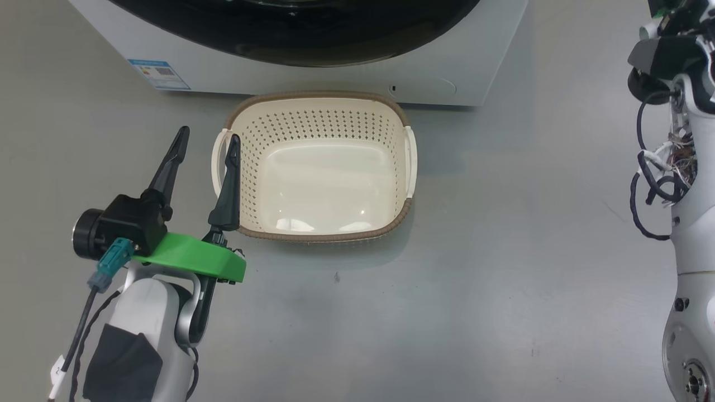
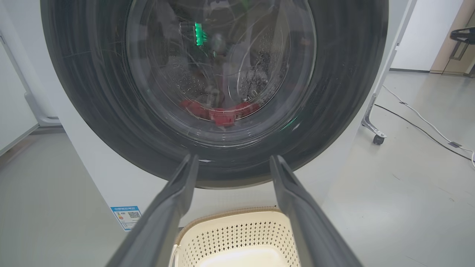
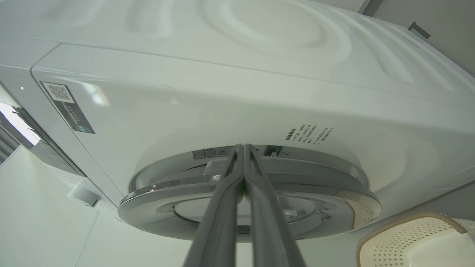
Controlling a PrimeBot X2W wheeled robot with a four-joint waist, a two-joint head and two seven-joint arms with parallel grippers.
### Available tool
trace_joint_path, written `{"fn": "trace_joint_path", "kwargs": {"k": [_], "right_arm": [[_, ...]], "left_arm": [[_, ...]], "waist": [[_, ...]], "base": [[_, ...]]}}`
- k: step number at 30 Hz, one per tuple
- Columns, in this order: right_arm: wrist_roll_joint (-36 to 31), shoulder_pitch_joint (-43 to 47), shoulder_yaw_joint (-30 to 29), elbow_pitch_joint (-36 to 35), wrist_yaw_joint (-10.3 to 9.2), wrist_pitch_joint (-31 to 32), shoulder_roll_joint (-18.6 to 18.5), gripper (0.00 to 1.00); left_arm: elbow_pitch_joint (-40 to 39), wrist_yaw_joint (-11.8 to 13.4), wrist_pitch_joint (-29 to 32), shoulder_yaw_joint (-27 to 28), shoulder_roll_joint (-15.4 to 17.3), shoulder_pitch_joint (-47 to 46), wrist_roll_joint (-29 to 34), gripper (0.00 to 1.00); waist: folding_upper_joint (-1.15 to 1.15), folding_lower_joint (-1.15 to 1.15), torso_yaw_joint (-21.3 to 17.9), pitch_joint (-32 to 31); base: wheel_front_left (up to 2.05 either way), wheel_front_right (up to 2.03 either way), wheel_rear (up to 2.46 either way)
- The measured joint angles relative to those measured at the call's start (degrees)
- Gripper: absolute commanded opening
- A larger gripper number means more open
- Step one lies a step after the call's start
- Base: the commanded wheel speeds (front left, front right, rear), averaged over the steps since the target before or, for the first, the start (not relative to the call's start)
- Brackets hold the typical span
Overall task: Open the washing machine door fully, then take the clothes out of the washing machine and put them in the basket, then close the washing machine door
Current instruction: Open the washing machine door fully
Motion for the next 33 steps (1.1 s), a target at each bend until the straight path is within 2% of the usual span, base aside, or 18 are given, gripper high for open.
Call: {"fn": "trace_joint_path", "kwargs": {"k": [13, 33], "right_arm": [[-0.8, -10.53, 3.58, 2.7, -2.38, 5.06, -1.97, 0.0], [-2.26, -20.05, 6.22, 8.67, -4.08, 8.28, -2.98, 0.0]], "left_arm": [[-0.49, -1.0, 0.0, -1.15, -0.92, -1.59, 0.38, 1.0], [-0.92, -1.52, 0.0, -1.93, -1.91, -2.84, 0.4, 1.0]], "waist": [[0.0, 0.0, 4.46, 3.89], [0.0, 0.0, 9.03, 6.98]], "base": [[0.0, 0.0, 0.0], [0.0, 0.0, 0.0]]}}
